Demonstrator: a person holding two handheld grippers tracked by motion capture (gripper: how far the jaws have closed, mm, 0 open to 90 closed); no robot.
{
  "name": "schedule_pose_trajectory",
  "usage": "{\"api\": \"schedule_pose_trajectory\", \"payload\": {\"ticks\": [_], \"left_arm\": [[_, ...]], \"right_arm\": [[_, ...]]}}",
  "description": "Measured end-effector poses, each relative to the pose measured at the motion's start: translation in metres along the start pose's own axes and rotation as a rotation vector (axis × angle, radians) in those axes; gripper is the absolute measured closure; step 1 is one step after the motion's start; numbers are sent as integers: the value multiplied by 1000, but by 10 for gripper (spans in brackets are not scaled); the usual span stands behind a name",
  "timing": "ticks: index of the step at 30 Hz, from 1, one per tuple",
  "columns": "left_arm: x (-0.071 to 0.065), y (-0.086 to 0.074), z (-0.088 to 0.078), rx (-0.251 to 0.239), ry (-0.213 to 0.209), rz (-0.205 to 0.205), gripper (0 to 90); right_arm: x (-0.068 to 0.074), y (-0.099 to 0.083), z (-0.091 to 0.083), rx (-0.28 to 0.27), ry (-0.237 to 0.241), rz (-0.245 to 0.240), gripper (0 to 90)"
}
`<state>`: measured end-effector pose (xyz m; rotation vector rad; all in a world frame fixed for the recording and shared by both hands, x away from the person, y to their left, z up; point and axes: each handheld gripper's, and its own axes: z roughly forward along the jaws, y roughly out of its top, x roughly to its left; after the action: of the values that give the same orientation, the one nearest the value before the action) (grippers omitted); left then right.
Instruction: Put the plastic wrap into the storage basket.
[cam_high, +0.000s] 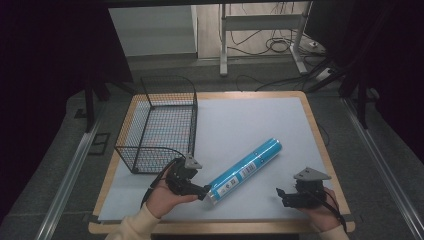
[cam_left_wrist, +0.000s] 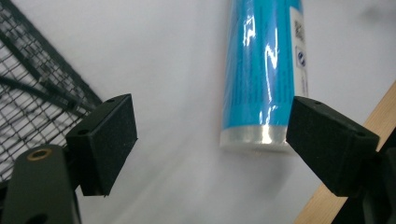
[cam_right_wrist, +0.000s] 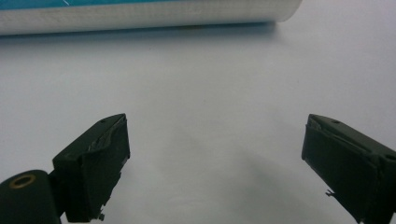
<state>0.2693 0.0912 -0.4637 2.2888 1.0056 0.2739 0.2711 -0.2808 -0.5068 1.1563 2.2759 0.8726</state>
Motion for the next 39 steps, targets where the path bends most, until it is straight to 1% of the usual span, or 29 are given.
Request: {"api": "schedule_pose_trajectory", "payload": {"ticks": [13,18,29,39], "left_arm": [[-6,17,7,7,-24,24,156],[-7,24,10,2,-40,22,151],[-13,39,17,4,-45,42,151],[-18,54,27,22,-50,57,151]], "right_arm": [[0,0,0,-2,1,-2,80],[-1,0,1,-1,-2,2,81],[-1,-1,0,-1,-1,5,81],[-1,0,0,-6,0,5,82]]}}
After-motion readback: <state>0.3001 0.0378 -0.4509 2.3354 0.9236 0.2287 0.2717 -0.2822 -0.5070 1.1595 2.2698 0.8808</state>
